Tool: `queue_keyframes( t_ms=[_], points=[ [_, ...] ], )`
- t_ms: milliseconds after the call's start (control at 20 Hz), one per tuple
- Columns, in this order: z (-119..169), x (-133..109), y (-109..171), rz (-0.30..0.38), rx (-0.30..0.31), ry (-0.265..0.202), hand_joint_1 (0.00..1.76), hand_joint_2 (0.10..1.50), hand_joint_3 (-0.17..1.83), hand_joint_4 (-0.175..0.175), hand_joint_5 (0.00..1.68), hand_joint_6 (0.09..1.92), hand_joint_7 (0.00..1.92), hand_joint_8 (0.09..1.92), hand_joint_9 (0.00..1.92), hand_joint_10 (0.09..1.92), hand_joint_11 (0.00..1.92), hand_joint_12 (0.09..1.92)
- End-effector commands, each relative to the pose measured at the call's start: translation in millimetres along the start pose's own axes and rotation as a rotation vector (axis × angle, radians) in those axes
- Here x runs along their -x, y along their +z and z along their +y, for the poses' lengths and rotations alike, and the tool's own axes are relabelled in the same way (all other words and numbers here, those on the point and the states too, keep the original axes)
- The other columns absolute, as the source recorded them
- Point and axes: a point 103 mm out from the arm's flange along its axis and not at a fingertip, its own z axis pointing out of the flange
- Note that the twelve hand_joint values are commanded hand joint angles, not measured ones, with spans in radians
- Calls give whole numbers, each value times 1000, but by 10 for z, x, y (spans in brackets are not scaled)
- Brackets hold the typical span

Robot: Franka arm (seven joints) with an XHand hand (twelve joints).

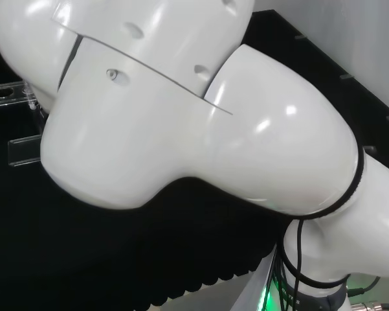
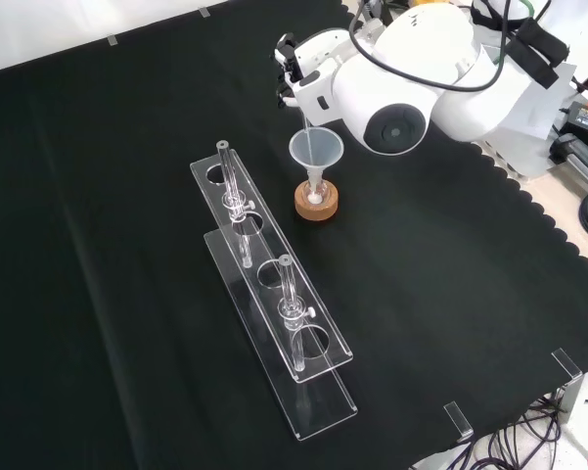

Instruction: Pour all the NaCl from the weighing funnel into the round-bottom flask.

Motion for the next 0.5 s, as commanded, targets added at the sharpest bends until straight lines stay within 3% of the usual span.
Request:
queue_keyframes(
  t_ms=[50,500],
  points=[
    [-5,-20,-54,-25,-6,6,1124,760,417,175,1345,451,1482,195,1639,87,1417,619],
    [-11,-5,-111,-66,-27,35,1123,762,415,175,1343,453,1481,193,1635,87,1414,618]
  ],
)
